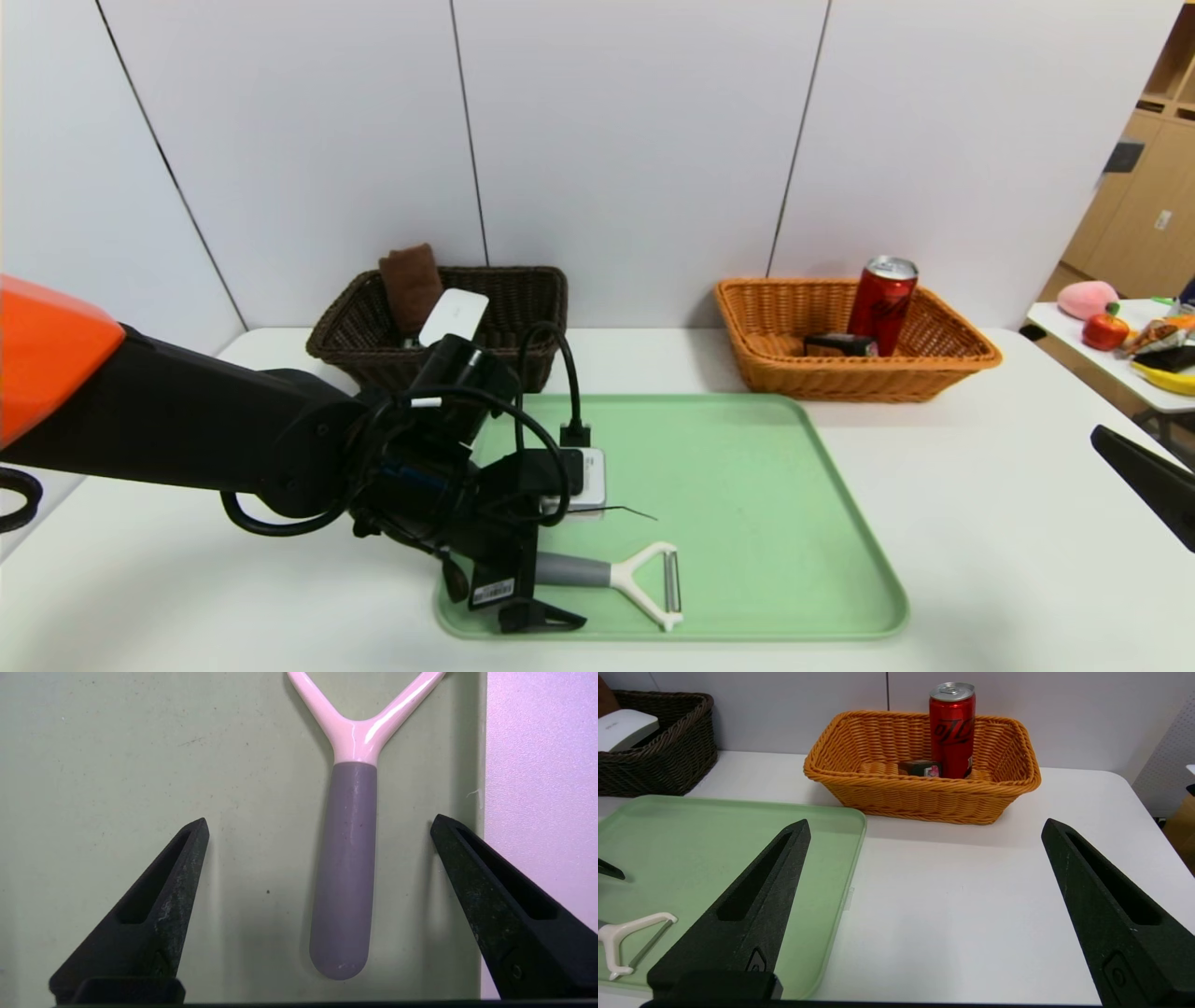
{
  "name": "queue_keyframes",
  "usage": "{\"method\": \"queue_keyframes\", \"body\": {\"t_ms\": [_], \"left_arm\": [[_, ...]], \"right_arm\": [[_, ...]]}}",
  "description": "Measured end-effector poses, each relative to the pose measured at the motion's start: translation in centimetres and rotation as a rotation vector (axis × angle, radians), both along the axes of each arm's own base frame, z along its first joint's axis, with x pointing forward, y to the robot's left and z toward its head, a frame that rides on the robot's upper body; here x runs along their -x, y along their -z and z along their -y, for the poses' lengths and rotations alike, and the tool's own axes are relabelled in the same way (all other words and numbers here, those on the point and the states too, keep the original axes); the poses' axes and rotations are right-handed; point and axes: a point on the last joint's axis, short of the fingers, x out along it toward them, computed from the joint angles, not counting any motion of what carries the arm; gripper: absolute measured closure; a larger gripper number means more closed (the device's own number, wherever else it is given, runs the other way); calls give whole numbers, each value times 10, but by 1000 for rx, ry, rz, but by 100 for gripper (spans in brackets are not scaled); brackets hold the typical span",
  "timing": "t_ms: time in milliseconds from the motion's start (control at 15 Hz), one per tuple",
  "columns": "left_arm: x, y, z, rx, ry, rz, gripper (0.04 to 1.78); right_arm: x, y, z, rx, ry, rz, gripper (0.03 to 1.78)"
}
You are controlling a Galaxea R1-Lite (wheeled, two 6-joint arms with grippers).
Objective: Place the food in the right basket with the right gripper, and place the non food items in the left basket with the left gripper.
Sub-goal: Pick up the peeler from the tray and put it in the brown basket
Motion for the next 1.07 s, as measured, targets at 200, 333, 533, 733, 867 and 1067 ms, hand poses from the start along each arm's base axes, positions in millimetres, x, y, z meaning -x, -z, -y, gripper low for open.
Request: {"method": "queue_keyframes", "body": {"t_ms": [200, 333, 533, 733, 867, 1067], "left_arm": [[-1, 3, -1, 10, 2, -18, 13], [-5, 7, -2, 45, 18, -54, 13], [-9, 12, -3, 57, 17, -78, 13], [-11, 14, -5, 57, 7, -83, 13], [-12, 15, -6, 63, 8, -89, 13], [-11, 17, -6, 65, 12, -102, 32]], "right_arm": [[0, 0, 0, 0, 0, 0, 10], [1, 0, 0, 0, 0, 0, 10], [1, 1, 0, 0, 0, 0, 10], [1, 1, 0, 0, 0, 0, 10], [2, 1, 0, 0, 0, 2, 10], [2, 1, 0, 0, 0, 4, 10]]}}
